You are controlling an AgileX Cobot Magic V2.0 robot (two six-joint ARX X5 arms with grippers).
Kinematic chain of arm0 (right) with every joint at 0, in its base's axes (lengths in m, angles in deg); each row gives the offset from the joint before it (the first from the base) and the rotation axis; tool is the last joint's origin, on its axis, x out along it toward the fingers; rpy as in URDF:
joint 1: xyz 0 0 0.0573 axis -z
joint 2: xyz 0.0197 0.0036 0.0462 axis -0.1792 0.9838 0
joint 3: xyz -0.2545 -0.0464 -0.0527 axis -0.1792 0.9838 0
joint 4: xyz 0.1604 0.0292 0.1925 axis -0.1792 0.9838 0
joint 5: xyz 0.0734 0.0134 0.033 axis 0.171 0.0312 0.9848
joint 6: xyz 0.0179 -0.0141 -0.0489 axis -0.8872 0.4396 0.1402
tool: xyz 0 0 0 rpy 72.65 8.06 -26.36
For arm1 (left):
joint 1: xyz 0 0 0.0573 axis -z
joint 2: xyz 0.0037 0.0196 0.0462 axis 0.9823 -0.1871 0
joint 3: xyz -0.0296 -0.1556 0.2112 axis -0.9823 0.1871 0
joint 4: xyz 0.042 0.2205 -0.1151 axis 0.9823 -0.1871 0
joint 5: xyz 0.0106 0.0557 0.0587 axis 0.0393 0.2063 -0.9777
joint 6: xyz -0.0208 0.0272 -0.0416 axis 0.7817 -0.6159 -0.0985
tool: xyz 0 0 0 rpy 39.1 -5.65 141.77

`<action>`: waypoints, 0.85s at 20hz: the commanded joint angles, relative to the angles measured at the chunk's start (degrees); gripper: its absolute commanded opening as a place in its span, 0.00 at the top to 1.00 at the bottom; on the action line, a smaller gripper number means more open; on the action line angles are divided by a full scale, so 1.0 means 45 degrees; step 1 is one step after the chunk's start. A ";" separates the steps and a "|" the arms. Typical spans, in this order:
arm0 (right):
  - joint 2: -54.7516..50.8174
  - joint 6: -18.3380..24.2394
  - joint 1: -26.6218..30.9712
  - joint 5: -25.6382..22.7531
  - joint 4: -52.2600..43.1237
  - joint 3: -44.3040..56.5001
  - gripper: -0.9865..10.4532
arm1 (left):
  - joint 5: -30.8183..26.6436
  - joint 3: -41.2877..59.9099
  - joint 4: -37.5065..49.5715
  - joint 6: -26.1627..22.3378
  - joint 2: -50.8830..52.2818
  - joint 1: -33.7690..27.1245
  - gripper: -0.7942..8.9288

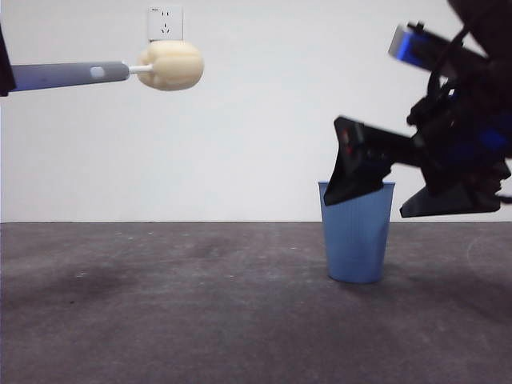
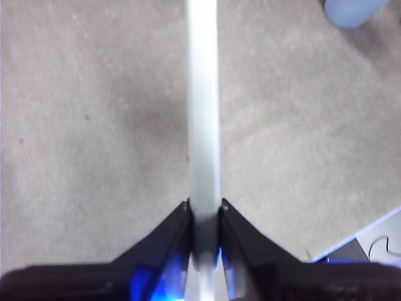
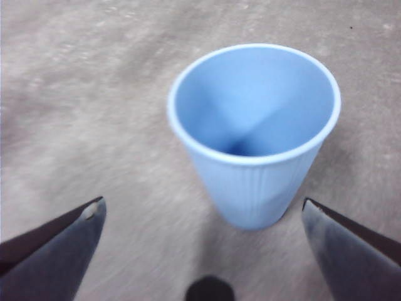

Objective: Pick up the cup brush,pick up the cup,insert the brush into the cup,clean the cup,put the cup brush back,put the cup back to the fixed position on the table

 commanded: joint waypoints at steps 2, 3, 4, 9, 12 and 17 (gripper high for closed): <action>0.1205 0.0423 0.0486 0.0005 -0.1491 0.0136 0.36 | -0.0005 0.0015 -0.0374 -0.0102 0.0034 0.0049 0.93; 0.1491 0.0529 0.0622 0.0068 -0.1953 0.0136 0.36 | -0.0005 0.0015 -0.0427 -0.0097 0.0034 0.0049 0.93; 0.1744 0.0636 0.0743 0.0330 -0.2375 0.0136 0.36 | -0.0005 0.0015 -0.0432 -0.0087 0.0034 0.0049 0.93; 0.3186 0.0797 0.1088 0.0855 -0.4493 0.0136 0.36 | -0.0005 0.0015 -0.0291 0.0209 0.0034 0.0049 0.93; 0.4022 0.0913 0.1151 0.0986 -0.5775 0.0136 0.37 | -0.0005 0.0015 -0.0287 0.0243 0.0034 0.0049 0.93; 0.4925 0.0957 0.1321 0.1025 -0.7286 0.0131 0.49 | -0.0015 0.0015 -0.0170 0.0243 0.0029 0.0049 0.93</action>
